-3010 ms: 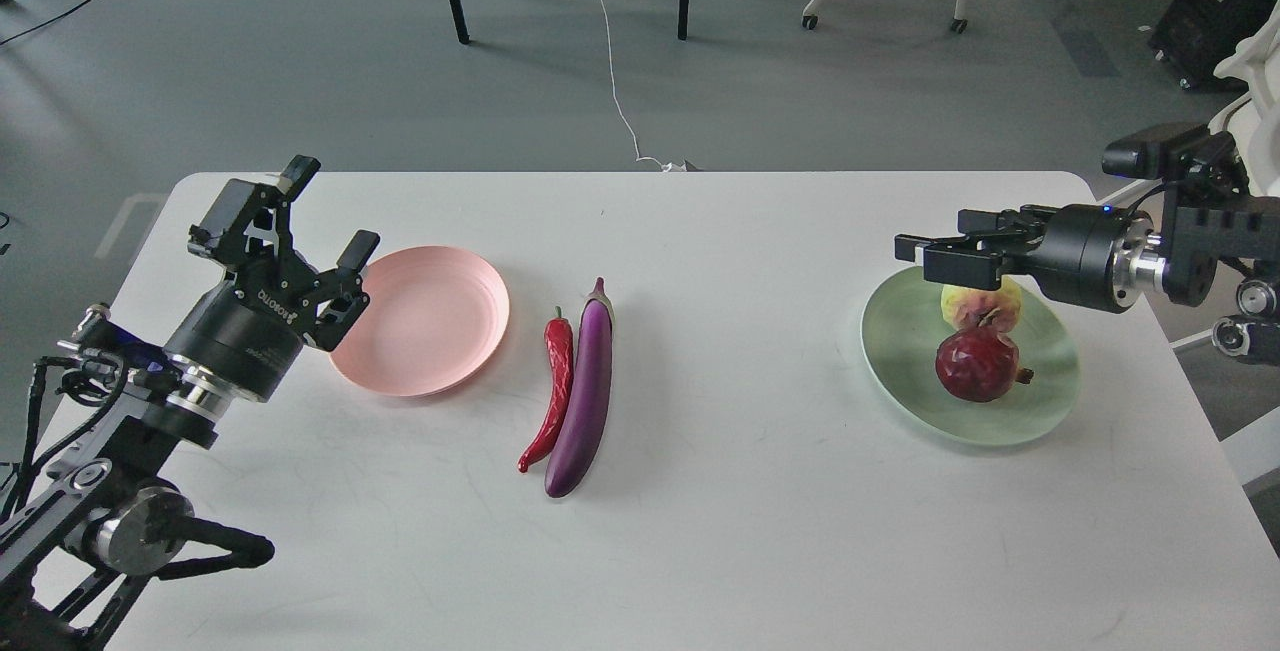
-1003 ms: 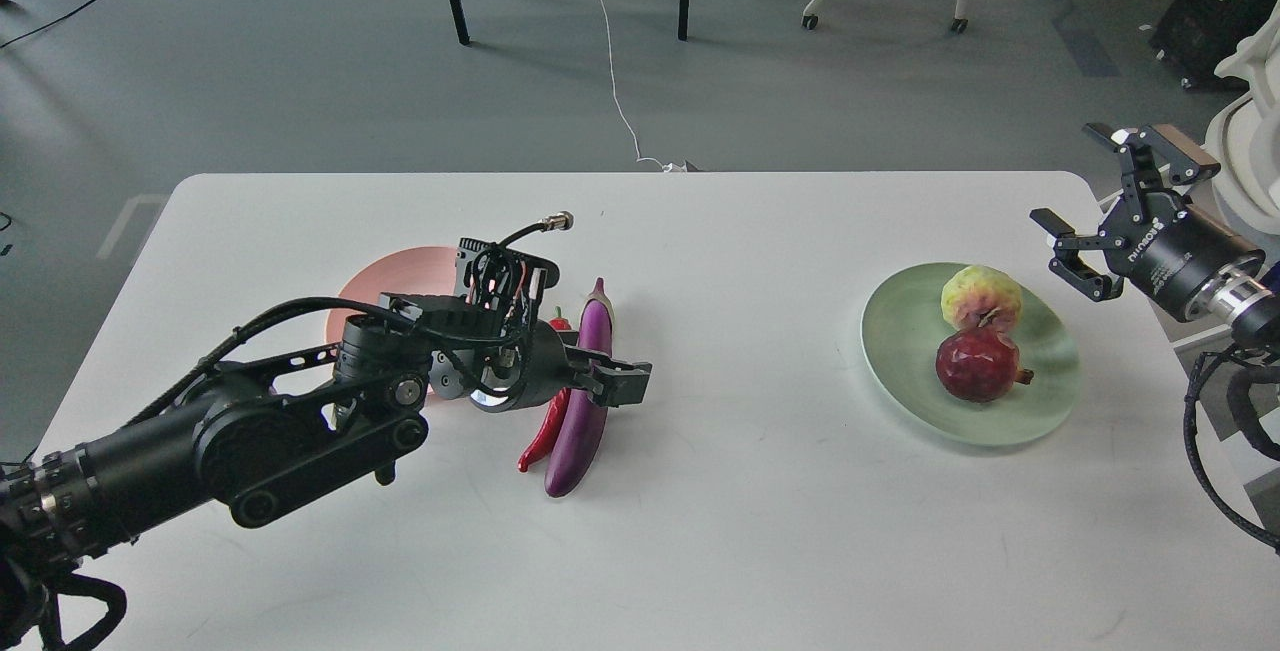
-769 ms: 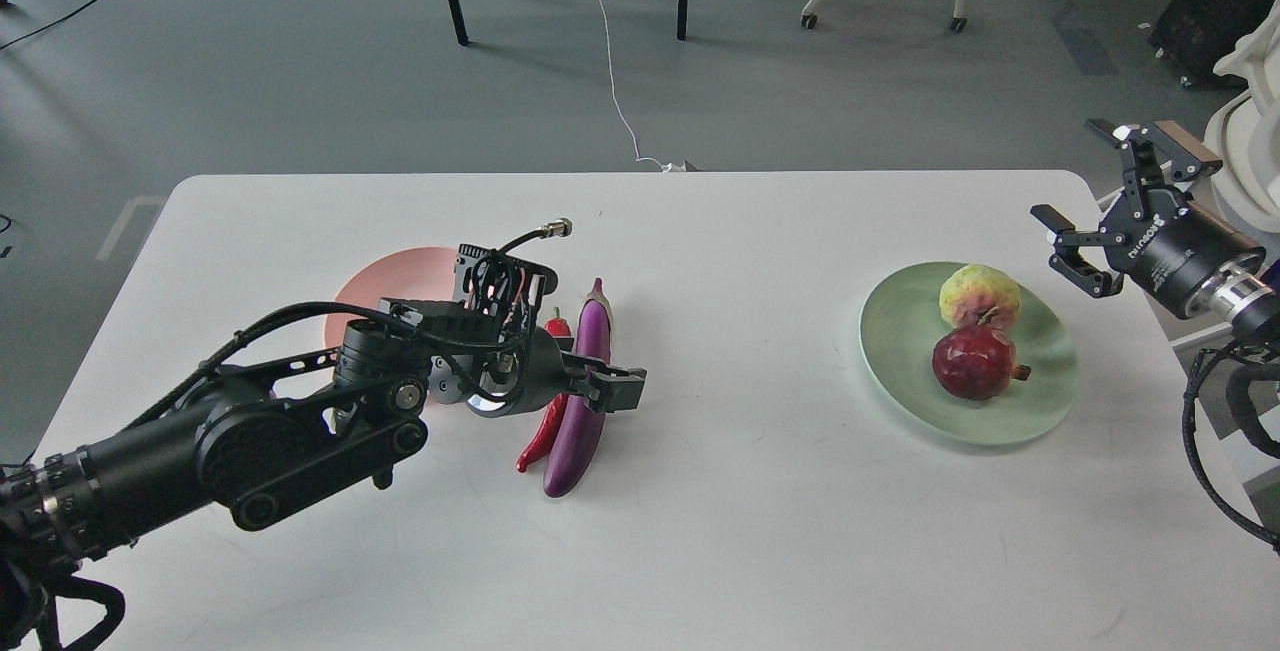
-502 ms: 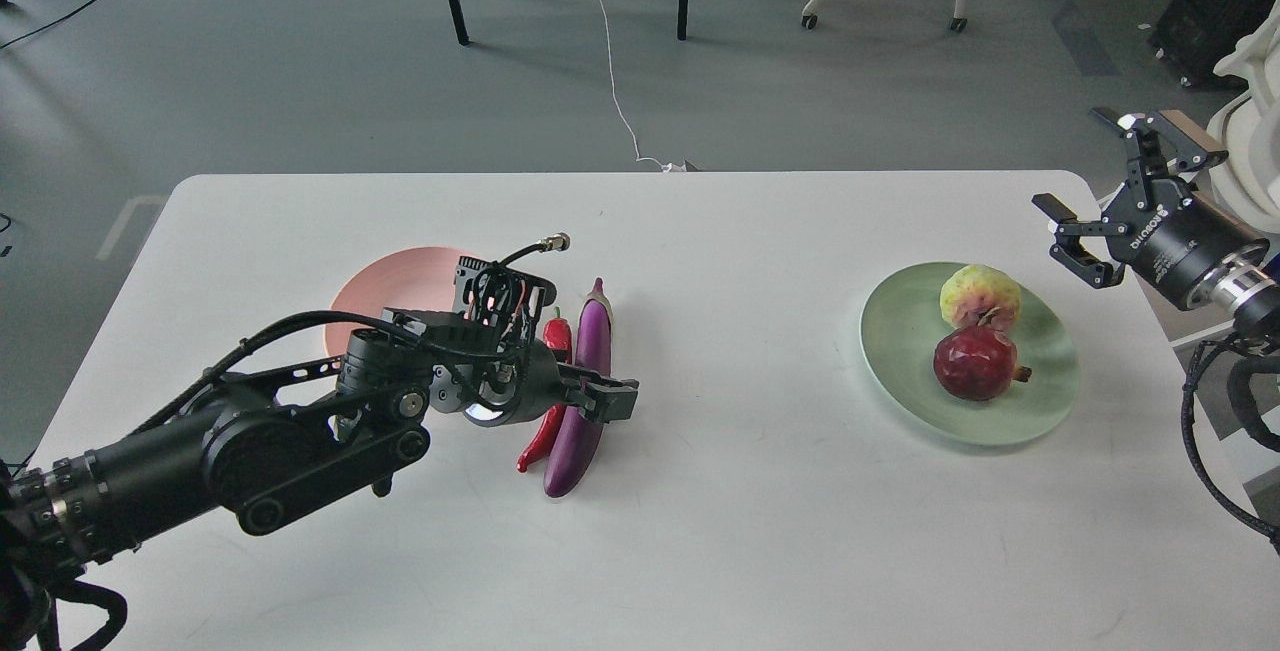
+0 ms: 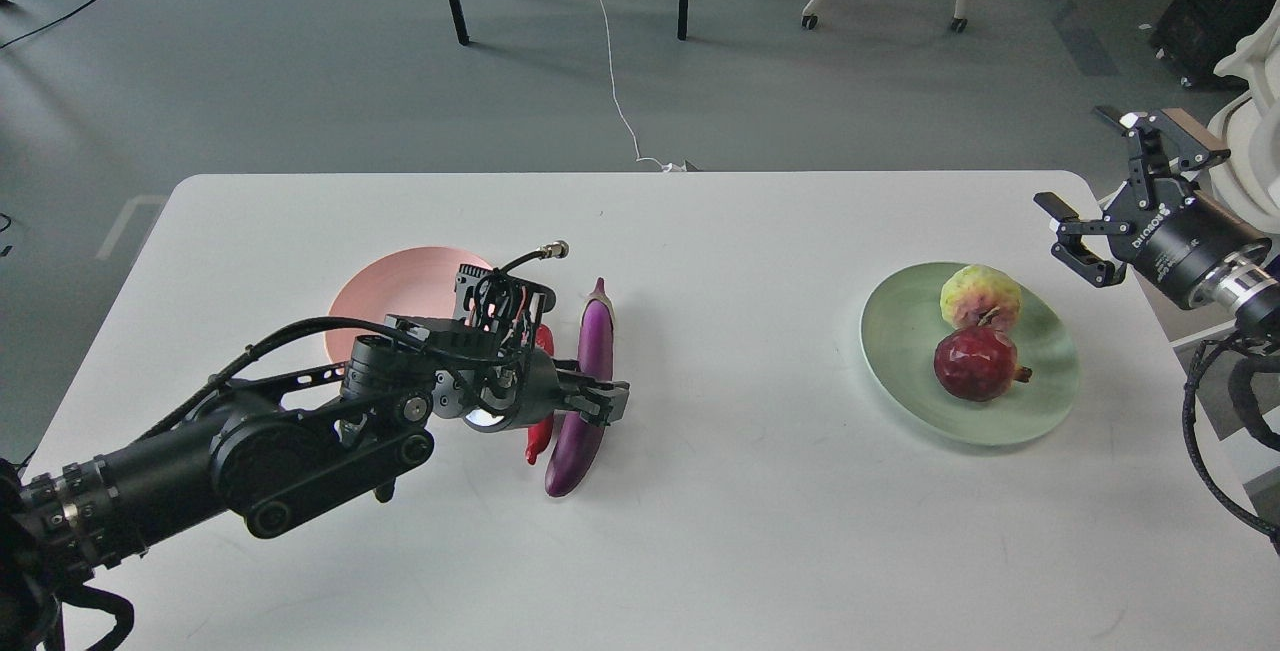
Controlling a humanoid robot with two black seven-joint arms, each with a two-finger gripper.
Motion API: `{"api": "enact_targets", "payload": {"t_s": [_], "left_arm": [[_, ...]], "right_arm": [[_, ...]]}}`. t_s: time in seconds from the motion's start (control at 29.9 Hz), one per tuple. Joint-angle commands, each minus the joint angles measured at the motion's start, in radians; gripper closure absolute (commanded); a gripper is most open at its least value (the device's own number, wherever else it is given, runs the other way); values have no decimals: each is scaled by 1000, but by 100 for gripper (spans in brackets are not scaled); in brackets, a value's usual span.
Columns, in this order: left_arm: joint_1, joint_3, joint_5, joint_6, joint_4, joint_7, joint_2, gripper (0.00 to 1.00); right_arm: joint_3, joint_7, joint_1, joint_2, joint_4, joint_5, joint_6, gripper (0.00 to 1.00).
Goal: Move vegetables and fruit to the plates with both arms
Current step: 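Reach the left gripper over the purple eggplant and close on it, then lift the eggplant and lower it onto the pink plate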
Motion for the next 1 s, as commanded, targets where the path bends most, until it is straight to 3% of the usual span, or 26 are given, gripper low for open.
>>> {"api": "enact_targets", "payload": {"t_s": [0.0, 0.03, 0.1, 0.37, 0.57, 0.67, 0.77, 0.97], "left_arm": [[1, -3, 0, 0, -1, 23, -3, 72], [1, -3, -1, 0, -1, 31, -3, 81], [-1, -5, -6, 0, -1, 45, -6, 87], [-13, -28, -58, 0, -30, 42, -17, 89], [-111, -135, -314, 0, -130, 69, -29, 89], [-151, -190, -352, 0, -128, 60, 3, 89], [-154, -201, -351, 0, -124, 28, 112, 89], [-133, -180, -273, 0, -108, -141, 348, 88]], "right_arm": [[0, 0, 1, -3, 0, 0, 0, 2], [0, 0, 0, -4, 0, 0, 0, 2], [0, 0, 0, -4, 0, 0, 0, 2], [0, 0, 1, -4, 2, -2, 0, 2], [1, 0, 2, -4, 0, -2, 0, 2], [3, 0, 0, -4, 0, -2, 0, 2], [5, 0, 0, -4, 0, -2, 0, 2], [3, 0, 0, 2, 0, -5, 0, 2]]}}
